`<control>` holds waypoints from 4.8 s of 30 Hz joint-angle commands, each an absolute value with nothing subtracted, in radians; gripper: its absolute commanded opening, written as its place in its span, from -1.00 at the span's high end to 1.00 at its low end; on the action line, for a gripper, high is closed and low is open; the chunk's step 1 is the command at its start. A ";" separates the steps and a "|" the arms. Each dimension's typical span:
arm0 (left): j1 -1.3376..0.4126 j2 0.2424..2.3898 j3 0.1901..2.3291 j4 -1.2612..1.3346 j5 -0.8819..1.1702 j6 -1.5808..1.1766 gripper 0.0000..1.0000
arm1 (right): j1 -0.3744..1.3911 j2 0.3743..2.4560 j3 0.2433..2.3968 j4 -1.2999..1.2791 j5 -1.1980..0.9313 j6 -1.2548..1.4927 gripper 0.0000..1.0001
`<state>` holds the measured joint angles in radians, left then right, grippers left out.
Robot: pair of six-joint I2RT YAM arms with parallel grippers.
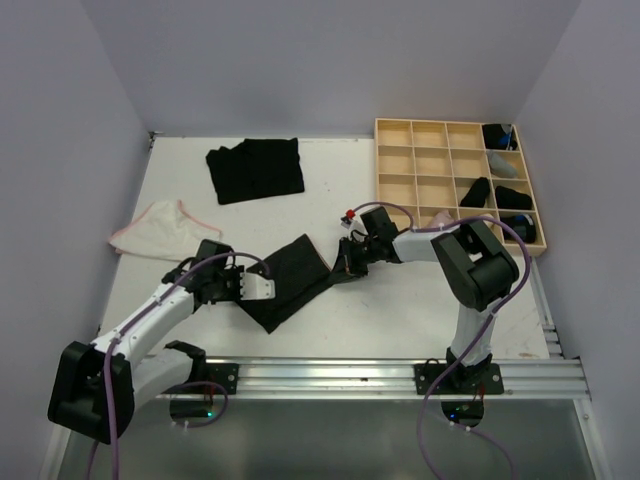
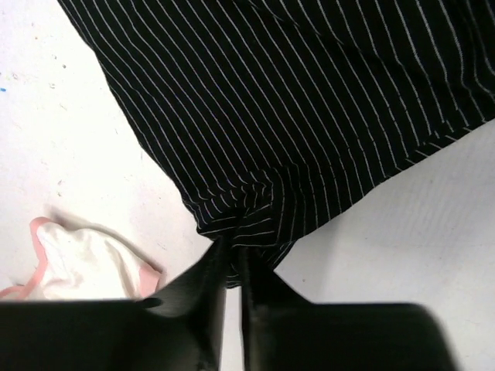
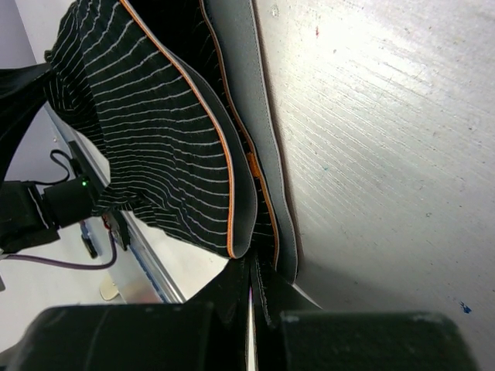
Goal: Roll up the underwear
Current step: Fold the underwear
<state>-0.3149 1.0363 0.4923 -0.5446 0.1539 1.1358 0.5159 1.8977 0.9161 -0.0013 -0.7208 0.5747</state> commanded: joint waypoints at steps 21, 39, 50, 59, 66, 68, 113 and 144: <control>-0.299 0.931 0.468 -0.614 0.037 1.379 0.21 | 0.505 1.882 0.910 -0.101 -0.716 0.494 1.00; -0.299 0.992 0.726 -0.635 0.324 1.027 -0.18 | 0.492 1.730 1.026 -0.336 -0.614 0.485 0.07; -0.371 0.976 0.629 -0.512 0.348 0.911 -0.24 | 0.491 1.848 1.058 -0.239 -0.644 0.551 0.25; -0.383 0.968 0.569 -0.472 0.313 0.881 -0.24 | 0.491 1.836 1.048 -0.221 -0.649 0.560 0.29; -0.382 0.979 0.529 -0.485 0.268 0.885 -0.25 | 0.491 1.836 1.075 -0.230 -0.624 0.551 0.29; -0.383 0.989 0.520 -0.476 0.258 0.882 -0.25 | 0.491 1.841 1.083 -0.222 -0.629 0.557 0.32; -0.458 1.048 0.744 -0.696 0.540 0.848 -0.03 | 0.508 1.925 1.111 -0.494 -0.614 0.285 1.00; -0.541 1.038 0.678 -0.657 0.502 0.727 0.00 | 0.620 1.893 1.099 -0.278 -0.729 0.445 0.60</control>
